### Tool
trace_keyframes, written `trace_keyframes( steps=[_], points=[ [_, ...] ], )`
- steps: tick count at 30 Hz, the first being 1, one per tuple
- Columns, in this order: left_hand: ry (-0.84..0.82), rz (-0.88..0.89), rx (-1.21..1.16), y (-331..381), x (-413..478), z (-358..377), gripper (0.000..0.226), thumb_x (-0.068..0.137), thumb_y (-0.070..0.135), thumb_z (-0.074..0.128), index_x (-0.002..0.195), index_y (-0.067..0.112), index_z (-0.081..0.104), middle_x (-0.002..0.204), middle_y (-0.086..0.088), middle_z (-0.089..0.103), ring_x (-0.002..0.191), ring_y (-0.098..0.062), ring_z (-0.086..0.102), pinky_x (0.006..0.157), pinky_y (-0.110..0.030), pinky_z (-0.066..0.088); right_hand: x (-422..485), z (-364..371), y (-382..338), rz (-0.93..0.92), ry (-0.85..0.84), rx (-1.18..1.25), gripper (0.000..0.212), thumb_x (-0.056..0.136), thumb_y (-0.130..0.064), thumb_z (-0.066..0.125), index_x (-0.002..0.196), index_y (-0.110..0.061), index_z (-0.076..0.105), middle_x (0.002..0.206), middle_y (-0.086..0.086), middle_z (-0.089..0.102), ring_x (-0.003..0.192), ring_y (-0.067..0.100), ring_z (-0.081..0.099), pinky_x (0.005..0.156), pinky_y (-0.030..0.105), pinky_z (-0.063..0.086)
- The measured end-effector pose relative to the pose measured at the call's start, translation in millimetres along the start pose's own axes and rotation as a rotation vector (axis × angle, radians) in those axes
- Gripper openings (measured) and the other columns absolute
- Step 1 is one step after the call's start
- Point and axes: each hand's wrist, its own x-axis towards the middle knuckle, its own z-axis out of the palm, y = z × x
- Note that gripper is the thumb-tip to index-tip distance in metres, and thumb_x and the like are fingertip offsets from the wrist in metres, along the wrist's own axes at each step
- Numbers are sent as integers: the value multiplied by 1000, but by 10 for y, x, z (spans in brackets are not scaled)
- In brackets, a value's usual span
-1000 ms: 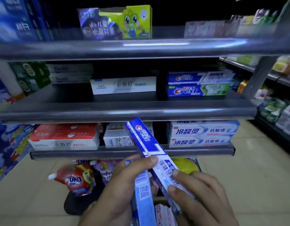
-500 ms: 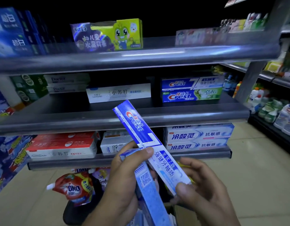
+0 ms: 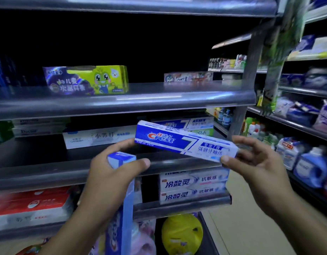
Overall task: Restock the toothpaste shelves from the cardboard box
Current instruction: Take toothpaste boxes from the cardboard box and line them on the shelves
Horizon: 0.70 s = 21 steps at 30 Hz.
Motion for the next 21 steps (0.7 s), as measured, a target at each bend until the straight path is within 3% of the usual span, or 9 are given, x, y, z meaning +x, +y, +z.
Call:
trace_keyframes(
  steps=[3, 6, 8, 10, 14, 16, 18, 21],
  points=[
    [-36, -23, 101, 52, 254, 53, 34, 62, 31, 81, 94, 37, 73, 84, 6, 78, 66, -13, 71, 56, -25, 54, 338, -80, 3, -25, 0, -101, 45, 72, -1, 81, 111, -17, 65, 90, 6, 78, 88, 22, 76, 68, 22, 58],
    [-75, -69, 147, 93, 475, 116, 35, 62, 31, 83, 94, 32, 70, 91, 7, 78, 73, -18, 74, 56, -31, 59, 617, -86, 45, -58, -28, -199, 40, 76, 4, 79, 105, -19, 67, 93, 1, 79, 89, 19, 76, 70, 21, 59],
    [-75, -100, 222, 117, 591, 143, 35, 58, 35, 82, 91, 31, 70, 88, 8, 77, 72, -16, 74, 56, -34, 62, 780, -89, 78, -86, -26, -277, 38, 77, 1, 81, 105, -21, 68, 94, 4, 79, 89, 17, 76, 71, 21, 59],
    [-111, -153, 278, 136, 699, 154, 35, 54, 38, 82, 85, 25, 73, 81, 4, 76, 67, -16, 72, 55, -34, 61, 918, -100, 116, -91, -6, -369, 41, 76, -5, 85, 112, -19, 70, 96, 9, 77, 92, 19, 74, 79, 33, 61],
    [-268, -293, 353, 159, 868, 183, 40, 45, 46, 83, 67, 16, 70, 64, 0, 64, 53, -15, 63, 59, -32, 58, 1105, -78, 193, -86, 36, -558, 52, 74, -15, 89, 122, -15, 70, 106, 2, 72, 97, 12, 68, 93, 39, 57],
    [-340, -381, 424, 143, 937, 206, 44, 47, 48, 86, 75, 18, 71, 64, -1, 61, 49, -19, 64, 58, -32, 56, 1160, -59, 243, -45, 28, -659, 55, 76, -18, 88, 126, -14, 68, 113, 5, 72, 102, 17, 67, 95, 38, 55],
    [-422, -466, 500, 115, 993, 239, 58, 53, 49, 89, 95, 14, 71, 75, -6, 66, 52, -21, 67, 56, -30, 55, 1177, -47, 313, 10, -15, -829, 53, 78, -21, 86, 128, -15, 67, 117, 5, 72, 101, 19, 66, 90, 34, 53],
    [-477, -499, 575, 68, 1019, 268, 65, 57, 51, 89, 107, 13, 70, 90, -10, 74, 61, -23, 72, 64, -36, 61, 1150, -23, 413, 72, -33, -910, 49, 82, -24, 80, 128, -15, 67, 118, 6, 72, 96, 18, 64, 84, 32, 49]
  ],
)
